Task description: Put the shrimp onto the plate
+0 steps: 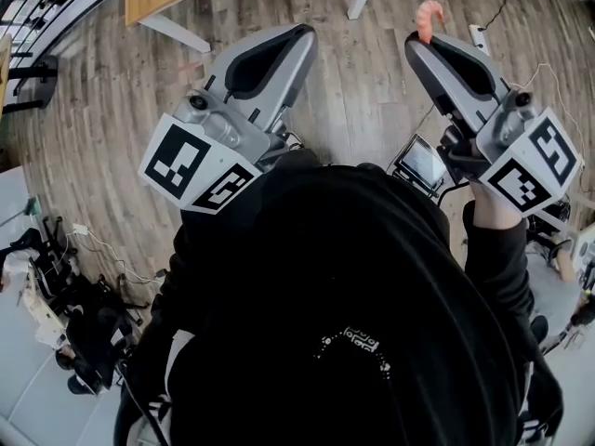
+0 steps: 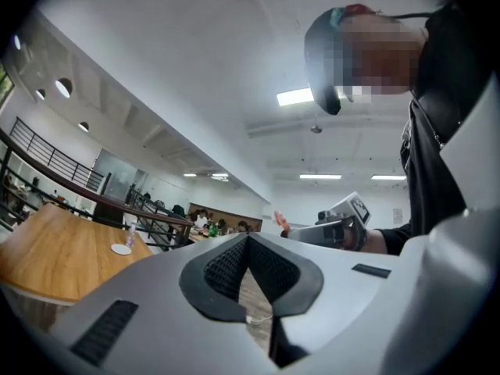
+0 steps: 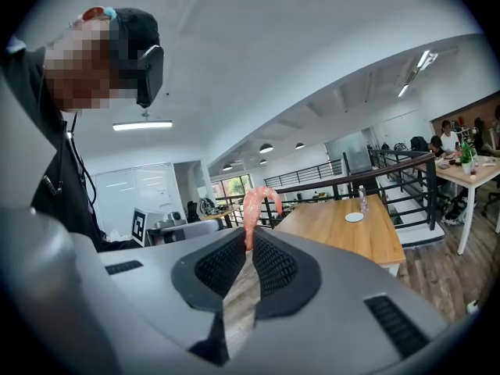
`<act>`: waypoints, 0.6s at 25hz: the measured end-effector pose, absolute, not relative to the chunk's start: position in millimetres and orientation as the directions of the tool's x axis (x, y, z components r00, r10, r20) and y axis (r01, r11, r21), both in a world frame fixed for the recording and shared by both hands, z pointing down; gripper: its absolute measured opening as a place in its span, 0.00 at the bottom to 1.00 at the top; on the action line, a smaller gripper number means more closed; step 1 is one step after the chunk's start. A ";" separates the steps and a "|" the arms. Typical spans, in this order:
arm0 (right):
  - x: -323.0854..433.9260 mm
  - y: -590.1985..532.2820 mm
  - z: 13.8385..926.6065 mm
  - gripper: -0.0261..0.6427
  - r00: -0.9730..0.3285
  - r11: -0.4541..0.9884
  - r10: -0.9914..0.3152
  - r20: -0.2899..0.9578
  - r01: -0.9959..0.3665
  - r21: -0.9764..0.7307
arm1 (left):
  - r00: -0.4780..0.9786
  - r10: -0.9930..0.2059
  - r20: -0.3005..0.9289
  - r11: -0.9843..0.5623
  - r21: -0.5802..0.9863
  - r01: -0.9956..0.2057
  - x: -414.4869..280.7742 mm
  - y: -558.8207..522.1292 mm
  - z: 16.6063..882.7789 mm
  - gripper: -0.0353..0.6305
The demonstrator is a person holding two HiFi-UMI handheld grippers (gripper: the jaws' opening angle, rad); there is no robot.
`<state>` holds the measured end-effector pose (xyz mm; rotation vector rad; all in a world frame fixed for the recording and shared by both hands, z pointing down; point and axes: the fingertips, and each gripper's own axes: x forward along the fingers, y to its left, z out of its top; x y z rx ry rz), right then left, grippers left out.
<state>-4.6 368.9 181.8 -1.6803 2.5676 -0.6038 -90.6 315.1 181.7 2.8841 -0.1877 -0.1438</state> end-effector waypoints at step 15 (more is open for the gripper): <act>-64.2 239.9 208.3 0.10 -0.465 0.367 -0.847 0.256 -0.861 -0.352 | 0.993 -0.122 -0.006 -0.942 0.317 -0.114 -139.2 204.7 233.9 0.06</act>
